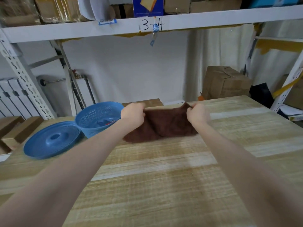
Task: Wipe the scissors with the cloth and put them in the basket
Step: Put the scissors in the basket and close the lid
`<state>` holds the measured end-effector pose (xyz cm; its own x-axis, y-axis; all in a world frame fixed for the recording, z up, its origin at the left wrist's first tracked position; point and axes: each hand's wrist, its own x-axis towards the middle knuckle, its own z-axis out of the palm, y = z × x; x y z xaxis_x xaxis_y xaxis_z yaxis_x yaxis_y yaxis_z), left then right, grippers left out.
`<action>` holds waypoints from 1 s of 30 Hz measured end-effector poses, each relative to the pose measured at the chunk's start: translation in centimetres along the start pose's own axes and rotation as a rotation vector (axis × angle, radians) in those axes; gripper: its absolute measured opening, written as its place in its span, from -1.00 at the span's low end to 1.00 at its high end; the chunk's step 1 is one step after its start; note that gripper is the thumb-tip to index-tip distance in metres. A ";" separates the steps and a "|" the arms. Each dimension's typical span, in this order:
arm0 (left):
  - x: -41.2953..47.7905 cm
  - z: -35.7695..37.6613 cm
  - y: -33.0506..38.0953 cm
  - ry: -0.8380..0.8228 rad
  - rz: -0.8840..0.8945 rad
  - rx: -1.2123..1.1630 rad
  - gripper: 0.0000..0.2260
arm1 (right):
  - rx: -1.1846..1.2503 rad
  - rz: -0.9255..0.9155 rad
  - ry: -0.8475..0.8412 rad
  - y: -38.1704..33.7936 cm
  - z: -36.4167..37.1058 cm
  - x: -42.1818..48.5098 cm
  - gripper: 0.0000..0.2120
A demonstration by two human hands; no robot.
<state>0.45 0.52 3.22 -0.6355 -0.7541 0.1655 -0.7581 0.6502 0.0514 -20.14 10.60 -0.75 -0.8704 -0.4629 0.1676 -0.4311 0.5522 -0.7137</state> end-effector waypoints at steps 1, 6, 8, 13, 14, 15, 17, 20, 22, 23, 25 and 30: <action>0.2 0.5 0.2 0.144 -0.032 -0.028 -0.74 | -0.033 0.011 0.005 -0.2 0.4 0.2 -0.76; 1.1 3.3 0.3 -0.030 0.153 -0.191 -0.61 | -0.254 -0.397 0.043 -1.4 3.4 -1.6 -0.61; 0.6 4.4 -0.6 -0.256 0.269 -0.154 -0.71 | -0.200 -0.630 -0.059 -2.4 4.3 -3.5 -0.77; -1.4 4.7 -2.4 -0.209 0.227 -0.323 -0.69 | -0.124 -0.799 -0.309 -5.3 6.2 -7.0 -0.81; -1.6 3.9 -3.0 -0.077 0.176 -0.344 -0.71 | -0.103 -0.791 -0.322 -6.2 6.5 -7.4 -0.80; -1.9 3.1 -3.7 0.049 0.114 -0.367 -0.71 | -0.079 -0.776 -0.338 -7.1 6.8 -7.8 -0.79; -2.7 1.3 -6.1 0.241 -0.015 -0.430 -0.72 | -0.024 -0.768 -0.365 -9.4 7.9 -9.0 -0.75; -4.2 -0.5 -10.6 0.451 -0.204 -0.454 -0.74 | 0.030 -0.824 -0.382 -12.4 9.4 -11.0 -0.76; -5.7 -0.8 -14.5 0.531 -0.361 -0.405 -0.77 | 0.054 -0.903 -0.418 -14.2 10.6 -12.5 -0.77; -6.5 -0.6 -16.7 0.506 -0.445 -0.347 -0.79 | 0.057 -0.941 -0.442 -14.9 11.3 -13.3 -0.78; -8.3 0.7 -20.7 0.259 -0.604 -0.127 -0.81 | 0.035 -1.003 -0.463 -15.8 12.4 -14.4 -0.80; -11.4 4.7 -25.0 -0.252 -0.622 0.099 -0.81 | 0.003 -1.061 -0.445 -17.0 14.2 -15.7 -0.84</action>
<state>25.93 -7.55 -4.56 -0.0820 -0.9915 -0.1012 -0.9959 0.0854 -0.0295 4.21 -1.34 -0.88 0.0918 -0.8977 0.4310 -0.8956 -0.2636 -0.3583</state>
